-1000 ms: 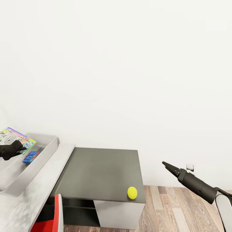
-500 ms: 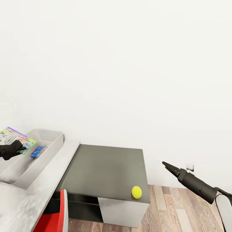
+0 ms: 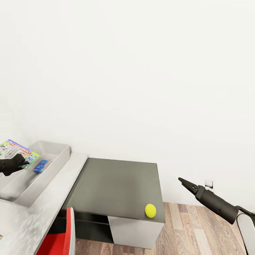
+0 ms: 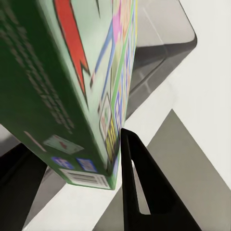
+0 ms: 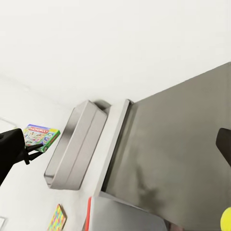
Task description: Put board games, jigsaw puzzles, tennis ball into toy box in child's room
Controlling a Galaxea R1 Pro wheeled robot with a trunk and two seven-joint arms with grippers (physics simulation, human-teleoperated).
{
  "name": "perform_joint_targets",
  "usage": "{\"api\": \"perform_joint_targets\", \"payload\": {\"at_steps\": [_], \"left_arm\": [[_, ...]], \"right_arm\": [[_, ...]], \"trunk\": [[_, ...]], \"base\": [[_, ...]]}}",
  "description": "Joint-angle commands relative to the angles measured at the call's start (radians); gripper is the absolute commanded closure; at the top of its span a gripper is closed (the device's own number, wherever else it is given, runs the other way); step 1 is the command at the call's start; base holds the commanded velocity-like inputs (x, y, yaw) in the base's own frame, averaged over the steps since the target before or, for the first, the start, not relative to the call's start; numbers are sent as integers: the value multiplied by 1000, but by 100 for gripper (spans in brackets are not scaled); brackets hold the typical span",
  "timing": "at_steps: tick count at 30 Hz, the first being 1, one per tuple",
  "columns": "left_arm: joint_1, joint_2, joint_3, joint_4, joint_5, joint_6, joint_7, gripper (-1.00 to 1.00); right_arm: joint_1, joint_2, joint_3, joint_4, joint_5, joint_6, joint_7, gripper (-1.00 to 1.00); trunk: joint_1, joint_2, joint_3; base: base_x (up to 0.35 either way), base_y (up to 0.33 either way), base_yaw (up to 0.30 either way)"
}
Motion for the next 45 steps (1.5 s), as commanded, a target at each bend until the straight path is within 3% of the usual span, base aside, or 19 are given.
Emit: {"api": "perform_joint_targets", "payload": {"at_steps": [1, 13, 45], "left_arm": [[-1, -1, 6, 0, -10, 5, -11, 100], [-1, -1, 6, 0, -10, 5, -15, 100], [-1, -1, 6, 0, -10, 5, -18, 100]], "right_arm": [[-1, 0, -2, 0, 1, 4, 4, -100], [-1, 1, -1, -1, 1, 2, 4, -100], [-1, 1, 0, -1, 1, 2, 0, -100]], "trunk": [[1, -2, -2], [1, -2, -5], [1, -2, -50]], "base": [[0, 0, 0], [0, 0, 0], [0, 0, 2]]}}
